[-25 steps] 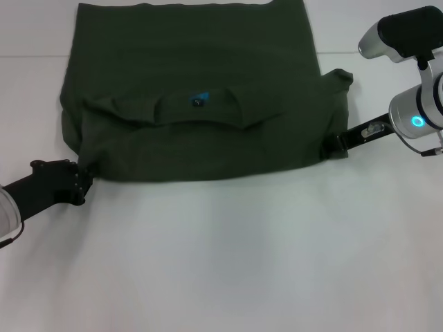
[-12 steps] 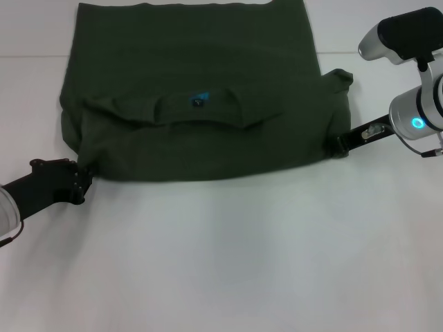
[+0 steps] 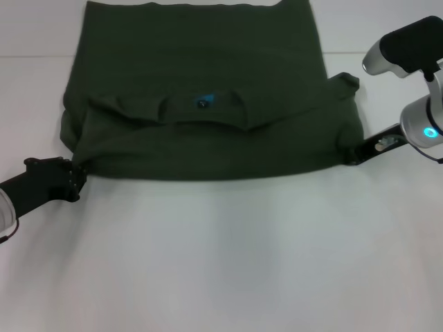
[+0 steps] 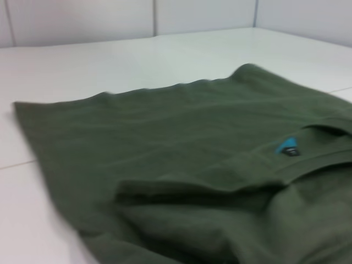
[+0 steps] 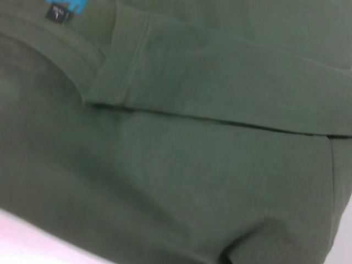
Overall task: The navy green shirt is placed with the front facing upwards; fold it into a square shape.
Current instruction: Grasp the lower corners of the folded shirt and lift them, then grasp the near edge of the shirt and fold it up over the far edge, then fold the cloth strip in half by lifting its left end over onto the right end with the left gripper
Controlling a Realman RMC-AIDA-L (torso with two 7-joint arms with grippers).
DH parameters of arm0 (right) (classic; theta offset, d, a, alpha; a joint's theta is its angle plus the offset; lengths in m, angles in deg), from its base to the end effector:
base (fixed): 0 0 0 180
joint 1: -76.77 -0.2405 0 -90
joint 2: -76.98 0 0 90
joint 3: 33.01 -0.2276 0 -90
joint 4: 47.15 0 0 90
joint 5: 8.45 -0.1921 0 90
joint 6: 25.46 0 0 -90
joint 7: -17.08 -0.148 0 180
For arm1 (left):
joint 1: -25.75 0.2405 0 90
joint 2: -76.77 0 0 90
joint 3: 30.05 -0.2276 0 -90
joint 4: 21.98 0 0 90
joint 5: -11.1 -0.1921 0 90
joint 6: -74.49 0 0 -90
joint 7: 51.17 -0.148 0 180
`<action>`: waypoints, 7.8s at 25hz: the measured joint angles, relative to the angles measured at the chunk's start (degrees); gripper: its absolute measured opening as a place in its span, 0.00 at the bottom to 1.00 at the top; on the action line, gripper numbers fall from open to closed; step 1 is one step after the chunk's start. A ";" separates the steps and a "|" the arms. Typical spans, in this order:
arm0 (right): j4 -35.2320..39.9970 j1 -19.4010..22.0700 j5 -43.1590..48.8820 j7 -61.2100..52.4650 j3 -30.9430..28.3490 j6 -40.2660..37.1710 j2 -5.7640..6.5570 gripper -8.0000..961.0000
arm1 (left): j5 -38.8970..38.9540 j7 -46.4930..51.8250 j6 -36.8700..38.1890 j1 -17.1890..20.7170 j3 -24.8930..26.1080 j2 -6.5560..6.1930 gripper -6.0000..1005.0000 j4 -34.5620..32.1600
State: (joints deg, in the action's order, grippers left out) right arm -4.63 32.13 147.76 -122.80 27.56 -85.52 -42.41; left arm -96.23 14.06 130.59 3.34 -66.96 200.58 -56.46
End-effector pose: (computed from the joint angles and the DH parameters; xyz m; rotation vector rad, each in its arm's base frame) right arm 0.2371 0.3841 -0.0057 -2.3054 1.1047 -0.3331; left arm -0.3155 0.3129 0.0011 -2.1835 -0.7532 -0.3509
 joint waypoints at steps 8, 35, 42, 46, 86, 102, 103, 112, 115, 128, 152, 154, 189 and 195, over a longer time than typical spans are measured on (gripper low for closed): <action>6.96 3.34 0.49 5.42 0.22 -3.99 -0.23 0.07 | -0.69 3.07 -0.48 0.40 0.01 -0.04 0.11 -2.40; 15.67 6.79 -7.07 12.06 0.10 -20.10 -0.11 0.07 | -9.46 22.29 18.95 6.33 0.62 0.19 0.11 -15.33; 19.95 7.58 -4.29 9.30 0.10 -27.83 -0.06 0.07 | -19.22 33.87 25.35 6.31 0.61 0.20 0.10 -20.91; 20.73 7.50 -3.65 8.98 0.47 -32.84 -0.19 0.07 | -24.11 39.19 28.22 6.39 0.60 0.20 0.10 -23.62; 22.75 8.85 -5.38 7.20 8.90 -46.84 -0.23 0.07 | -42.67 54.48 52.25 6.26 2.94 -0.19 0.10 -37.37; 31.68 8.69 -6.54 14.07 1.29 -48.99 -0.06 0.07 | -36.80 54.33 62.10 1.83 14.39 -2.98 0.10 -38.09; 31.87 8.61 -7.02 14.23 0.77 -48.74 0.00 0.07 | -36.29 54.37 62.11 1.67 14.72 -3.11 0.10 -37.76; 33.25 8.90 -9.78 15.74 -2.81 -42.33 -0.04 0.07 | -30.10 54.53 60.17 -1.98 18.83 -4.18 0.10 -31.70; 33.10 9.19 -10.63 16.17 -3.53 -39.34 -0.10 0.07 | -27.72 54.56 57.90 -3.01 19.86 -4.77 0.10 -28.25; 30.33 10.92 -14.43 17.36 -3.51 -24.50 -0.44 0.07 | -18.61 49.70 46.37 -5.32 19.42 -3.90 0.10 -19.96; 13.20 8.54 -19.32 28.78 -4.74 0.88 0.29 0.07 | -11.43 33.82 15.47 -10.63 17.13 -0.04 0.10 -9.57; 12.30 8.19 -20.22 29.92 -4.84 2.58 0.24 0.07 | -10.42 32.58 14.43 -10.63 17.12 -0.01 0.10 -8.83; -7.97 -2.24 -23.85 37.05 -4.50 24.11 2.38 0.33 | -2.68 13.14 -18.38 -17.61 14.43 -0.02 0.32 2.81; -7.25 -1.67 -23.88 36.87 -4.45 23.19 2.31 0.62 | -2.71 13.26 -15.32 -16.46 14.22 -0.15 0.56 2.07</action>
State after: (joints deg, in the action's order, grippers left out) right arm -11.88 30.46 123.87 -85.93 23.12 -62.34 -40.10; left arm -98.94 27.32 115.26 -13.12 -52.73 200.44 -54.39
